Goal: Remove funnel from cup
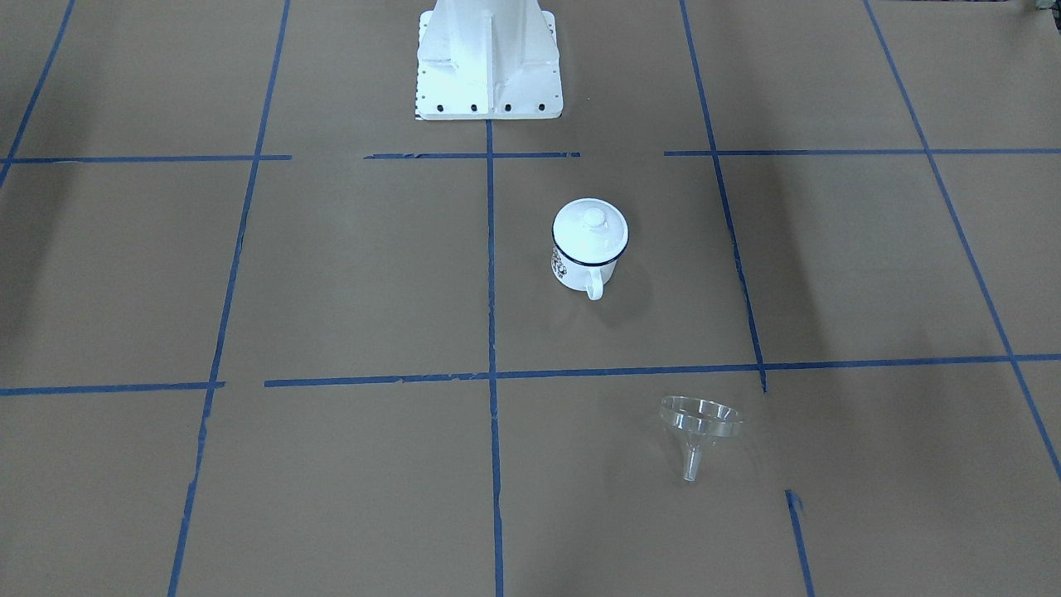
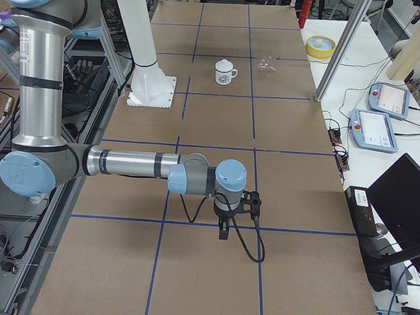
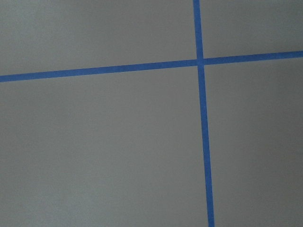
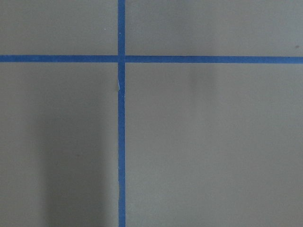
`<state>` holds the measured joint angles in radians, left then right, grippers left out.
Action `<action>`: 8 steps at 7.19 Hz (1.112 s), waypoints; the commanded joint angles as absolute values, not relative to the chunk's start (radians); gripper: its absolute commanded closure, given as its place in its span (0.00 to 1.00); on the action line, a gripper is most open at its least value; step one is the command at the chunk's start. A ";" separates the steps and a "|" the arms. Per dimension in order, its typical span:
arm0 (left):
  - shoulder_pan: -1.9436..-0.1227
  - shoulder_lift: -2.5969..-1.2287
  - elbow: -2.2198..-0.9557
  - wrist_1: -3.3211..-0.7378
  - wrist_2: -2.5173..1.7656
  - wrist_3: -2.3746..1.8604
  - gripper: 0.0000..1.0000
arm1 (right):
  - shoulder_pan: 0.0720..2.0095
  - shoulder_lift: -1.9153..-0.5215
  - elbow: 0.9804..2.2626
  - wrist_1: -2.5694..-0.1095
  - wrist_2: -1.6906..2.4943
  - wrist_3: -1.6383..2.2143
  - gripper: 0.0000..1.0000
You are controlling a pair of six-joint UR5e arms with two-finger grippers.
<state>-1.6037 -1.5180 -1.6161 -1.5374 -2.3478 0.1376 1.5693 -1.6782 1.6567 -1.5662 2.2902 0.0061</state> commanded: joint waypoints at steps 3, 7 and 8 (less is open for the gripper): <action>-1.603 -1.519 -1.617 -1.537 -2.349 0.138 0.00 | 1.569 -1.678 1.657 -1.566 2.290 0.006 0.00; -1.603 -1.519 -1.617 -1.537 -2.349 0.138 0.00 | 1.569 -1.678 1.657 -1.566 2.290 0.006 0.00; -1.603 -1.520 -1.617 -1.537 -2.349 0.138 0.00 | 1.569 -1.678 1.657 -1.566 2.290 0.006 0.00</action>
<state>-1.6030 -1.5189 -1.6172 -1.5370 -2.3485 0.1381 1.5693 -1.6782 1.6567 -1.5662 2.2902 0.0061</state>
